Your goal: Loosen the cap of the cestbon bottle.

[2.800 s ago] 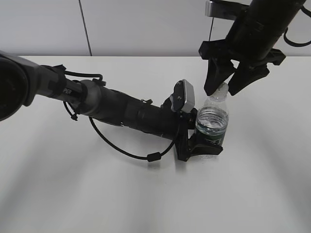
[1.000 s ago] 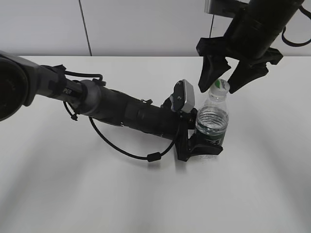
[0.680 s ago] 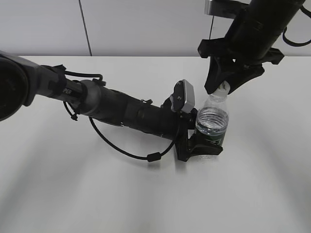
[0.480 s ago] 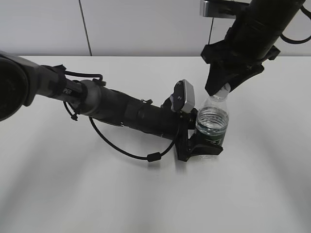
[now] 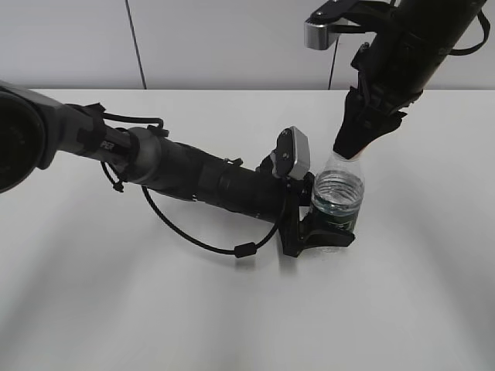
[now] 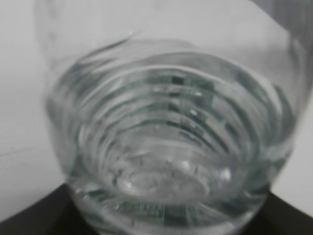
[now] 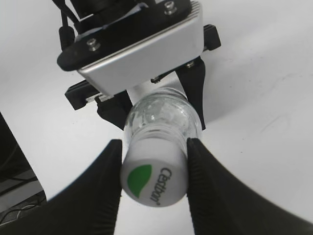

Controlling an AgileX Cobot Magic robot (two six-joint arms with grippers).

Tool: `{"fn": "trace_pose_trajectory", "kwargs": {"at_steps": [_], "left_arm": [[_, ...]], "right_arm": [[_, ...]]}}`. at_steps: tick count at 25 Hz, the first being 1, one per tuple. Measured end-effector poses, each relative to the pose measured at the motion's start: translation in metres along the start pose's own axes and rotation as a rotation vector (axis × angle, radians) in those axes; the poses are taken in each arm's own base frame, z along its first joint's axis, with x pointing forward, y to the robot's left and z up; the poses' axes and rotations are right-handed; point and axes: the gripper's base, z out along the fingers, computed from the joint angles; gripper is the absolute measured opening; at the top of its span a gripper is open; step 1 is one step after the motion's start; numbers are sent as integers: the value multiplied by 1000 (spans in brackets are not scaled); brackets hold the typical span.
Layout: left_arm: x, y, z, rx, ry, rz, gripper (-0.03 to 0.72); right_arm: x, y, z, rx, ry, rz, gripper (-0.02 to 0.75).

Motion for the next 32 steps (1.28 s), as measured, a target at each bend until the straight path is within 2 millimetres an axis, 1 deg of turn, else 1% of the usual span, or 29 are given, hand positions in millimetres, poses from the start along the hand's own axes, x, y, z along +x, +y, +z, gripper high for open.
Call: {"fn": "trace_pose_trajectory", "kwargs": {"at_steps": [3, 8, 11, 14, 20, 23, 27, 29, 32], "left_arm": [[0, 0, 0, 1, -1, -1, 503], [0, 0, 0, 1, -1, -1, 503], [0, 0, 0, 1, -1, -1, 503], [0, 0, 0, 1, -1, -1, 503], [0, 0, 0, 1, -1, -1, 503], [0, 0, 0, 1, -1, -1, 503], [0, 0, 0, 1, -1, -1, 503], [0, 0, 0, 1, -1, -1, 503], [0, 0, 0, 1, 0, -1, 503]], "right_arm": [[0, 1, -4, 7, -7, -11, 304], [0, 6, -18, 40, -26, -30, 302], [0, 7, -20, 44, -29, -20, 302], [0, 8, -24, 57, -34, 88, 302], [10, 5, -31, 135, 33, 418, 301], [13, 3, -31, 172, 54, 489, 301], [17, -1, -32, 214, 76, 527, 300], [22, -6, -34, 223, 81, 556, 300], [42, -15, -30, 217, 112, 633, 300]]}}
